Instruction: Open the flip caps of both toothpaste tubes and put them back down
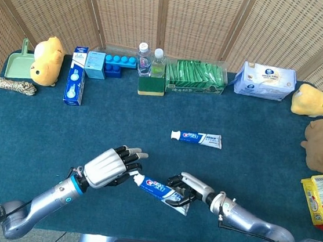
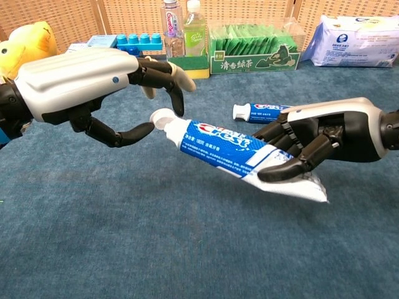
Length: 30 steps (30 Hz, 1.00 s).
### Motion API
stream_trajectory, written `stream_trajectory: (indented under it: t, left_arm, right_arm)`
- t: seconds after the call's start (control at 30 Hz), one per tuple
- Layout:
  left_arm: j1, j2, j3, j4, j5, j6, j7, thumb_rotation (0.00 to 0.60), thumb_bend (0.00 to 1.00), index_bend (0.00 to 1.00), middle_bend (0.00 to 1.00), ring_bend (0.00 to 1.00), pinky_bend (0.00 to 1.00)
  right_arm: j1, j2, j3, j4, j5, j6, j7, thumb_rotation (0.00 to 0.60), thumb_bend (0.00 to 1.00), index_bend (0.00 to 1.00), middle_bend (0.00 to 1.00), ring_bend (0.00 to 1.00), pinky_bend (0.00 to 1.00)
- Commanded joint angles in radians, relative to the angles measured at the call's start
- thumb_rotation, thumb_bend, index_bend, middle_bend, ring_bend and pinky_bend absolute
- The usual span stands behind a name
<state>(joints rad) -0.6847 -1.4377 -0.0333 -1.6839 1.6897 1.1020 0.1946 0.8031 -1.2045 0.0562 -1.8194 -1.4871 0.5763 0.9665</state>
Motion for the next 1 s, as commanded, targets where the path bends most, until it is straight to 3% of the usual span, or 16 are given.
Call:
stream_trajectory:
  t: [0.03, 1.0]
  left_arm:
    - [-0.001, -0.002, -0.003, 0.001, -0.005, -0.001, -0.001, 0.6, 0.48, 0.31, 0.19, 0.19, 0.3]
    - [-0.014, -0.01, -0.033, -0.008, -0.053, 0.003, -0.009, 0.6, 0.44, 0.25, 0.15, 0.15, 0.29]
  right_arm:
    - [0.002, 0.0, -0.004, -0.005, -0.004, 0.002, -0.007, 0.6, 0.45, 0.95, 0.75, 0.71, 0.65]
    - [0.04, 0.009, -0.043, -0.065, -0.039, -0.003, -0.081, 0.6, 0.45, 0.95, 0.75, 0.72, 0.65]
